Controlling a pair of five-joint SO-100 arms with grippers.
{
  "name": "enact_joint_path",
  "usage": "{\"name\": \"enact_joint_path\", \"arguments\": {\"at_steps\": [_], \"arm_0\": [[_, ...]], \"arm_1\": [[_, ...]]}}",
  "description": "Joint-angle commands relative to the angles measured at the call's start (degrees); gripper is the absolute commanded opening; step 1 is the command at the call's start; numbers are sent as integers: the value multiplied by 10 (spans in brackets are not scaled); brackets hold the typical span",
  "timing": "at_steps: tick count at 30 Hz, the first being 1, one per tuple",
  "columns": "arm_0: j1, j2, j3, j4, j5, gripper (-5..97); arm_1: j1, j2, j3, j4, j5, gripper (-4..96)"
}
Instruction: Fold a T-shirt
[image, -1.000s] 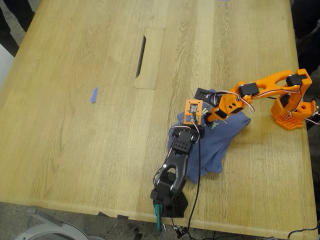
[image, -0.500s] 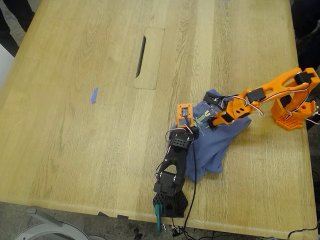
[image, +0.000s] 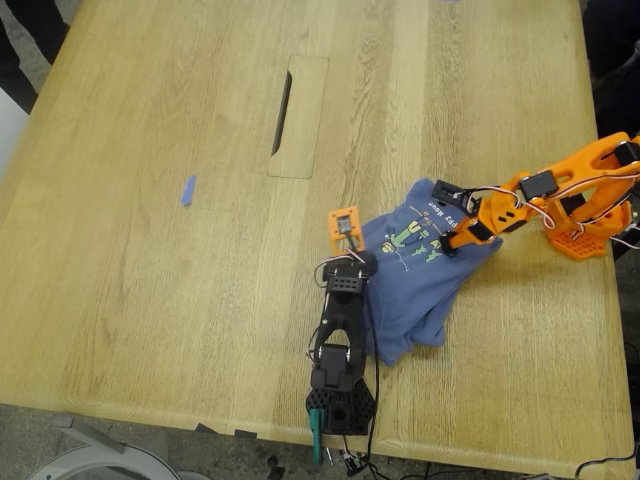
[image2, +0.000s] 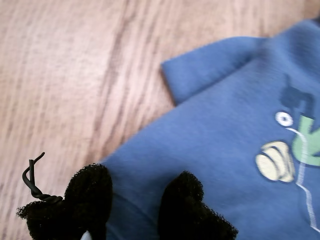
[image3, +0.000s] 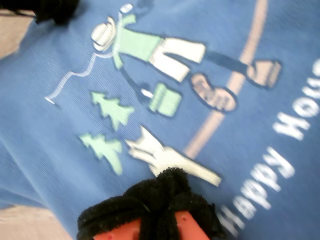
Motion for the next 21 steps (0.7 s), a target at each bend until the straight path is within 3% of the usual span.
{"name": "enact_joint_path", "arguments": {"at_steps": [1, 8, 16, 21], "arm_0": [[-30, 12, -2, -3, -4, 197], [-36, 76, -33, 76, -1, 197], [123, 110, -216, 249, 8, 197], [226, 76, -264, 261, 4, 194]], "arm_1": [[16, 61, 19, 38, 1, 1], [70, 101, -26, 123, -13, 1], [76, -128, -352, 161, -26, 1], [50, -269, -498, 141, -30, 1]]}}
